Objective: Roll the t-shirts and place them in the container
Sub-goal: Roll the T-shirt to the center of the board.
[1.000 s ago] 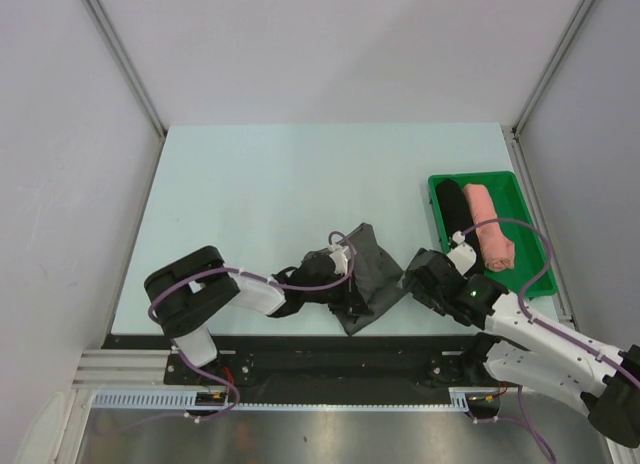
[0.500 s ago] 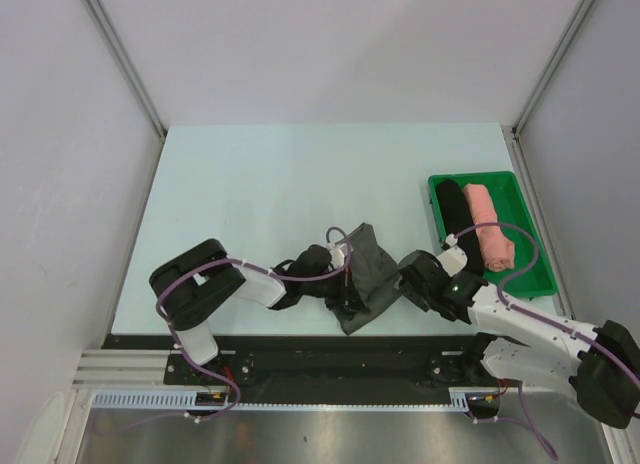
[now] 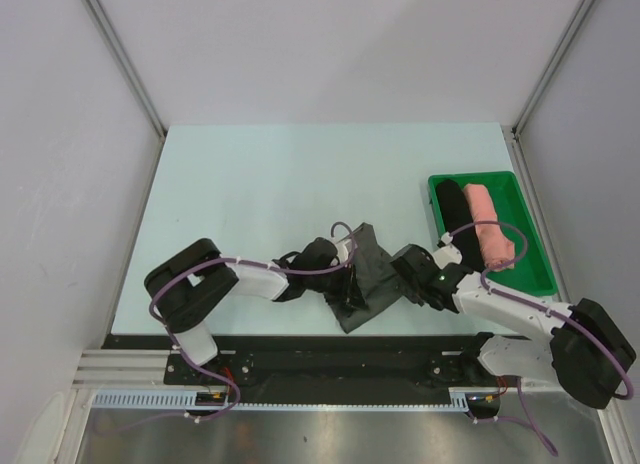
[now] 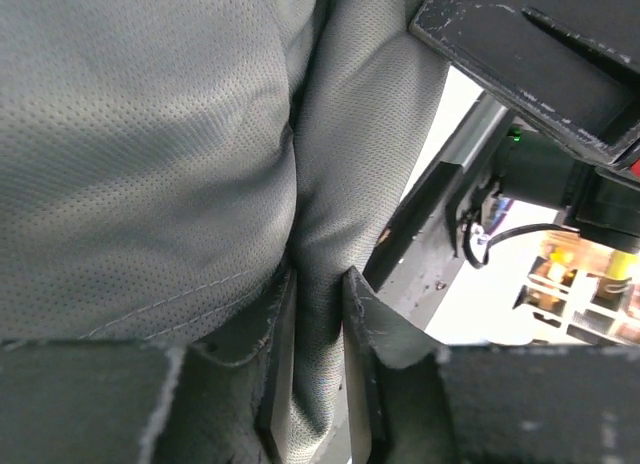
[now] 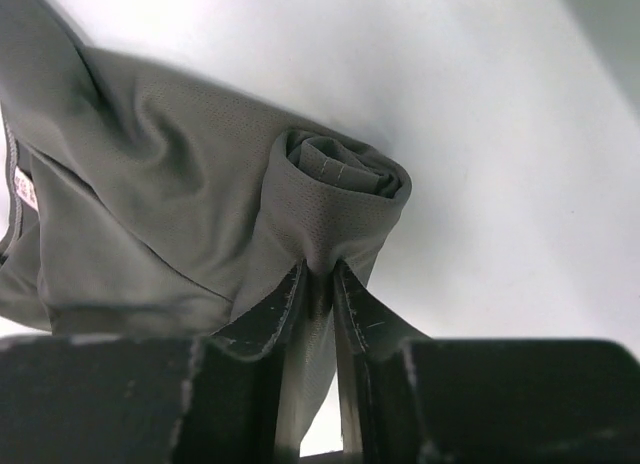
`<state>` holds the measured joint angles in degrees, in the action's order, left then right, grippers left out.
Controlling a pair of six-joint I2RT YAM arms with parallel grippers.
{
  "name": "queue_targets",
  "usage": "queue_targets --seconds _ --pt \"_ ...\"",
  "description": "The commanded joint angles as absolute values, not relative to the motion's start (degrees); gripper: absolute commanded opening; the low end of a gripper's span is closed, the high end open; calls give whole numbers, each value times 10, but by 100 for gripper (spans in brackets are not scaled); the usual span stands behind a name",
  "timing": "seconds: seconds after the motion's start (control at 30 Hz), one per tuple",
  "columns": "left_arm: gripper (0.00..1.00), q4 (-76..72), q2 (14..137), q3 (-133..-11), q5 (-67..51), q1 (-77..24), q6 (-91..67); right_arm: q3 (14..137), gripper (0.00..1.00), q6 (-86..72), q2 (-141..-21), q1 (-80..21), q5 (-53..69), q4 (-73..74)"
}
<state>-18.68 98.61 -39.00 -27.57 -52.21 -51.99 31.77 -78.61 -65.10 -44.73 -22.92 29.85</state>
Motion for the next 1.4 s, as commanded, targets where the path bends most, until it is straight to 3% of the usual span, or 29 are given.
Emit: queue_targets --seconds 0.0,0.23,0.5,0.77,1.1,1.37 --pt "28 -107 967 -404 -233 -515 -459 352 17 -801 -678 -435 -242 325" --pt "48 -48 897 -406 -183 -517 -400 401 15 -795 -723 -426 -239 365" --pt "52 46 817 -422 -83 -535 -332 457 9 -788 -783 -420 -228 401" --pt "59 80 737 -439 162 -670 -257 479 6 -783 -813 -416 -218 410" --pt "64 4 863 -492 307 -827 -152 484 6 -785 -819 -414 -214 420" --pt "67 -23 943 -522 335 -840 -136 484 7 -782 -824 -413 -209 420"
